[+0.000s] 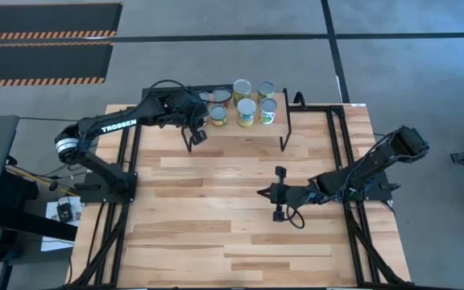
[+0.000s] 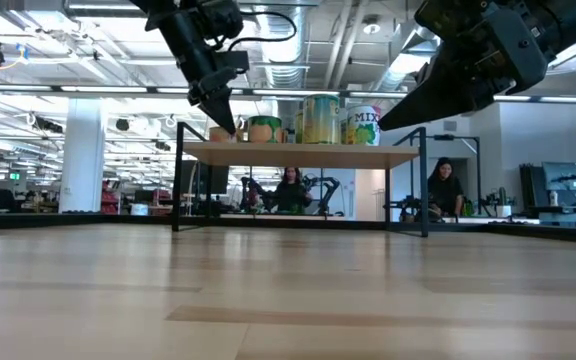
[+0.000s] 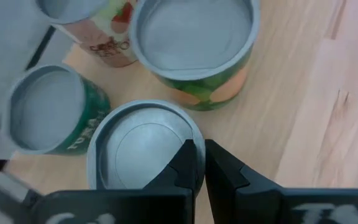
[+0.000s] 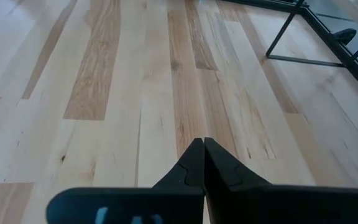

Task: Pick and place cans onto a shelf
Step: Put the orange can on the shelf

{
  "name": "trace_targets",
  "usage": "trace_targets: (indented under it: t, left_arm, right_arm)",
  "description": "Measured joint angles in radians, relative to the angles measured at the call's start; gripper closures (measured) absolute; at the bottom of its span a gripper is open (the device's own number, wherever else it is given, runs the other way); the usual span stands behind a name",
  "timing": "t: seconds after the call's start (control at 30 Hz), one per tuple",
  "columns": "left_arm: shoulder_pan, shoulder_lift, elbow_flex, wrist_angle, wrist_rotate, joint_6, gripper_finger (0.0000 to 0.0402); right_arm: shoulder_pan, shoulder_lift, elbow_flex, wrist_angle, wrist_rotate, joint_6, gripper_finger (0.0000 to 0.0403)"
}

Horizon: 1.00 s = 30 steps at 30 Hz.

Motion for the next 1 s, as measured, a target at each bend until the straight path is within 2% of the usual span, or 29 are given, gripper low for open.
trace_targets:
  t: [0.33, 0.83, 1.0]
  left_arm:
    - [-0.003, 0.019, 0.0, 0.053, 0.024, -0.004, 0.0397]
    - [-0.001, 0.019, 0.0, 0.018, 0.022, -0.005, 0.0397]
    - [-0.001, 0.019, 0.0, 0.011, -0.011, -0.018, 0.0397]
  right_arm:
    - [0.001, 0.0, 0.0, -0.001, 0.0, 0.001, 0.039]
    - [0.001, 0.0, 0.0, -0.002, 0.0, 0.001, 0.039]
    - [0.001, 0.0, 0.0, -0.002, 0.0, 0.001, 0.0387]
